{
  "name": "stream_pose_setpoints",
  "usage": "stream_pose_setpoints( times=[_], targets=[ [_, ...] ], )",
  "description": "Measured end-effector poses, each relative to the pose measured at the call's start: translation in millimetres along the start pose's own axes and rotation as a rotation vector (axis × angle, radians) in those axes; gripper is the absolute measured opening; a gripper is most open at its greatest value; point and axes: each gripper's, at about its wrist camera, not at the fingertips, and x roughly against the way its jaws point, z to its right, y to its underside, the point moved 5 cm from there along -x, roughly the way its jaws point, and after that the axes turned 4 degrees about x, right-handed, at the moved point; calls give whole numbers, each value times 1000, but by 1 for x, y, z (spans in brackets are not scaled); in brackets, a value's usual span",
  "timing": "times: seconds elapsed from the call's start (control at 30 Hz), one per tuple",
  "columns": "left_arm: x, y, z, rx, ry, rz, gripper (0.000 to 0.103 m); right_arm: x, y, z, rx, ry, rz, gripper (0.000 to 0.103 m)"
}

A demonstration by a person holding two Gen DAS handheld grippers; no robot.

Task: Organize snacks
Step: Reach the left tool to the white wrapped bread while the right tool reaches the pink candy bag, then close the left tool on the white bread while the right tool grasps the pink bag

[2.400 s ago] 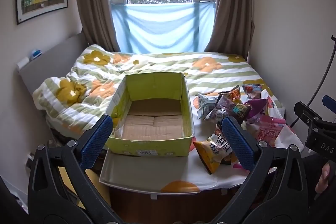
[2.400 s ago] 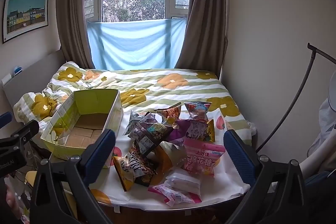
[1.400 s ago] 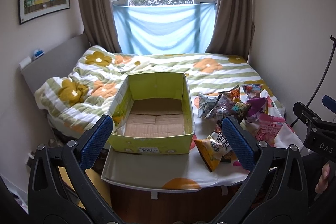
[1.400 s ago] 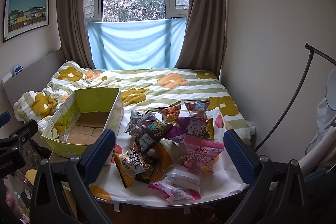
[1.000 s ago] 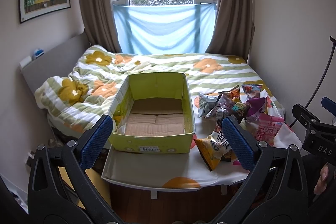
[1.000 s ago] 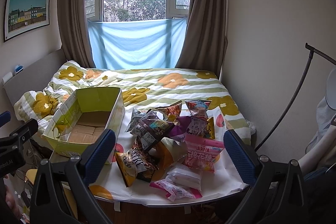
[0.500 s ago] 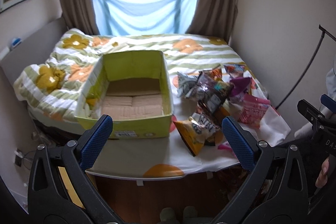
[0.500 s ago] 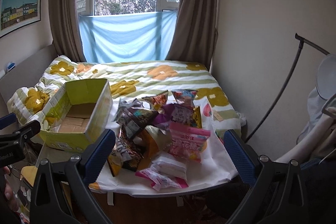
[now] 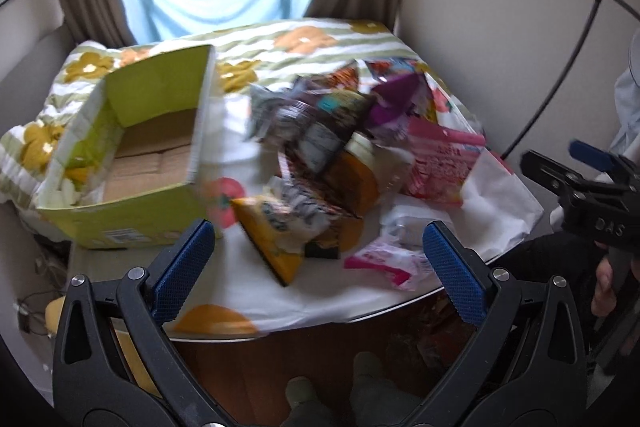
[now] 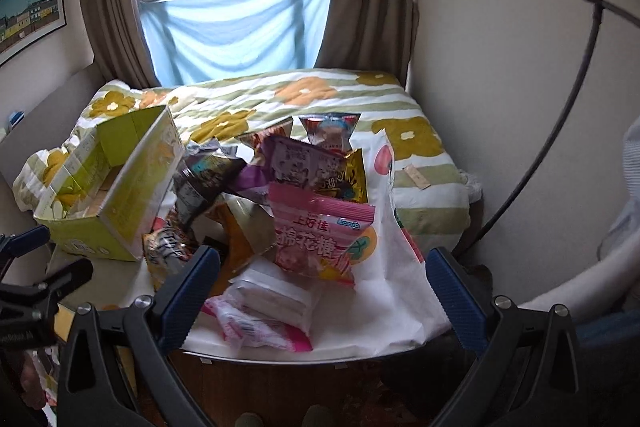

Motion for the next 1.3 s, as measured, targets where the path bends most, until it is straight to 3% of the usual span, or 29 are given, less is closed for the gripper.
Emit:
stream_pose_setpoints(
  times=[0.3, 0.53, 0.73, 1.1, 1.2, 1.3],
  targets=[
    [-81, 9, 83, -145, 54, -81, 103, -81, 2, 32, 55, -171, -66, 103],
    [-132, 14, 119, -145, 46, -145, 103, -133, 5, 42, 53, -323, -119, 103],
    [-163, 14, 130, -141, -26, -178, 103, -160, 6, 48, 38, -390, -156, 103],
    [-199, 9, 129, -97, -36, -223, 102, -180, 9, 36, 105, -469, -174, 102],
    [-196, 12, 123, -90, -21, -231, 94, -184, 9, 31, 118, -484, -183, 102],
    [-197, 10, 122, -93, -15, -233, 89, -184, 10, 29, 134, -507, -191, 94]
  ],
)
